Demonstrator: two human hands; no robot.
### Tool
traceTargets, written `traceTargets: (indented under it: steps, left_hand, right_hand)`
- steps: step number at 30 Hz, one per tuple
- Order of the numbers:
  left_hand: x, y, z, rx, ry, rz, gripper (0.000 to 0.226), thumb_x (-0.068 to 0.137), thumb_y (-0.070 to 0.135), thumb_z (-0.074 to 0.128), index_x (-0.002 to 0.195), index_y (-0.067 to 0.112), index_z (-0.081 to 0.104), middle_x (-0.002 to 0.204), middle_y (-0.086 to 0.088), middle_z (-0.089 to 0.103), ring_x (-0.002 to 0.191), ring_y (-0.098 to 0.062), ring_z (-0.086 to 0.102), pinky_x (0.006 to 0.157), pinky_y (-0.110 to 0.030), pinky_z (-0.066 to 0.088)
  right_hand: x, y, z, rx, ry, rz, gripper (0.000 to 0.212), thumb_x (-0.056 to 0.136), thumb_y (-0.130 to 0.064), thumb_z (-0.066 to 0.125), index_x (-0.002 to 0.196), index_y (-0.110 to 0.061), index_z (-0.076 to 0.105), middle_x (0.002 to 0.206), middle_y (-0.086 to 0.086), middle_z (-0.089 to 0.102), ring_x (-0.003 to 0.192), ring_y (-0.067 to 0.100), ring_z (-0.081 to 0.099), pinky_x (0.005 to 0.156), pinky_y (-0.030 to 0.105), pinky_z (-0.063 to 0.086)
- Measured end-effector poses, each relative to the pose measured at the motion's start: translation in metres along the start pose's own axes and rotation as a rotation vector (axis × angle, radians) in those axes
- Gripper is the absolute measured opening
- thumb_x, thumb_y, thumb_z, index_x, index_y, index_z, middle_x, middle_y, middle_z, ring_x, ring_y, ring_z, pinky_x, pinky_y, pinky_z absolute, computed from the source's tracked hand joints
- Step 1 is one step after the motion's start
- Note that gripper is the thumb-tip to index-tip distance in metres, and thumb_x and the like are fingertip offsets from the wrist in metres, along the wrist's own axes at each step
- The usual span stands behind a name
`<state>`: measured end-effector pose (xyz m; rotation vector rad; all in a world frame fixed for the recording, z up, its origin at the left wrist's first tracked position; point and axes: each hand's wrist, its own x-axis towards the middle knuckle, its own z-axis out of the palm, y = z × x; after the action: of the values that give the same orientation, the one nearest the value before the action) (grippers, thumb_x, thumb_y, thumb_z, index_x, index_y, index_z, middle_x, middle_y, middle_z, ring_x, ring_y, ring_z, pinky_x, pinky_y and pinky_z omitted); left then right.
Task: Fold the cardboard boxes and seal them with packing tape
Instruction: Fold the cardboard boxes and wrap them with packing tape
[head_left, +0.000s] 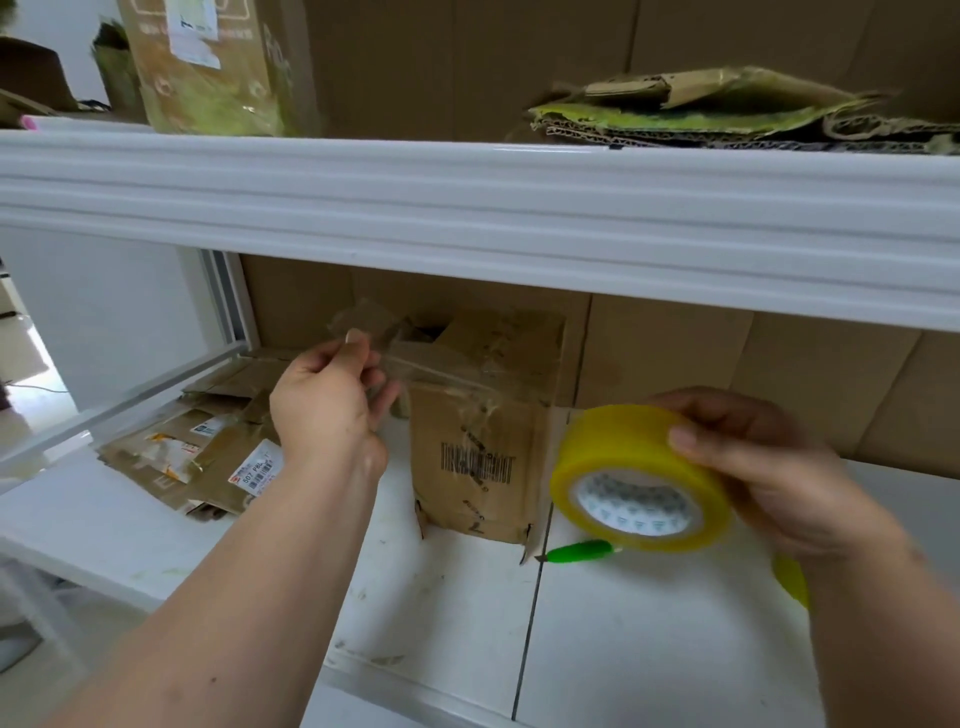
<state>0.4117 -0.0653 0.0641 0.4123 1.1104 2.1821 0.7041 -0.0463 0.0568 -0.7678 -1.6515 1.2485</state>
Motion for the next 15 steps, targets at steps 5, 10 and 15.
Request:
traceTargets:
  steps: [5,10,15]
  left_hand:
    - [0.006,-0.012,0.012,0.054,0.031,-0.002,0.012,0.092,0.015,0.069,0.081,0.014,0.066,0.061,0.004,0.063,0.044,-0.002,0.051,0.053,-0.018,0.048]
    - [0.014,-0.024,0.012,0.123,0.128,-0.006,0.015,0.088,0.017,0.071,0.073,0.018,0.068,0.077,0.000,0.069,0.053,-0.002,0.058,0.051,-0.013,0.045]
    - [0.018,-0.032,0.010,0.144,0.159,-0.001,0.021,0.086,0.019,0.072,0.067,0.015,0.064,0.080,-0.005,0.064,0.067,-0.012,0.055,0.059,-0.020,0.043]
  right_hand:
    - [0.028,-0.011,-0.015,-0.065,0.123,0.040,0.040,0.065,-0.023,0.069,0.101,-0.007,0.073,0.105,0.030,0.068,0.093,0.038,0.064,0.089,0.052,0.049]
    - [0.052,-0.011,-0.017,-0.142,0.175,0.122,0.051,0.057,-0.026,0.072,0.104,-0.004,0.072,0.104,0.024,0.071,0.094,0.039,0.067,0.088,0.048,0.052]
    - [0.069,-0.003,-0.021,-0.136,0.160,0.131,0.051,0.058,-0.023,0.072,0.105,-0.002,0.072,0.096,0.018,0.072,0.086,0.031,0.067,0.071,0.033,0.052]
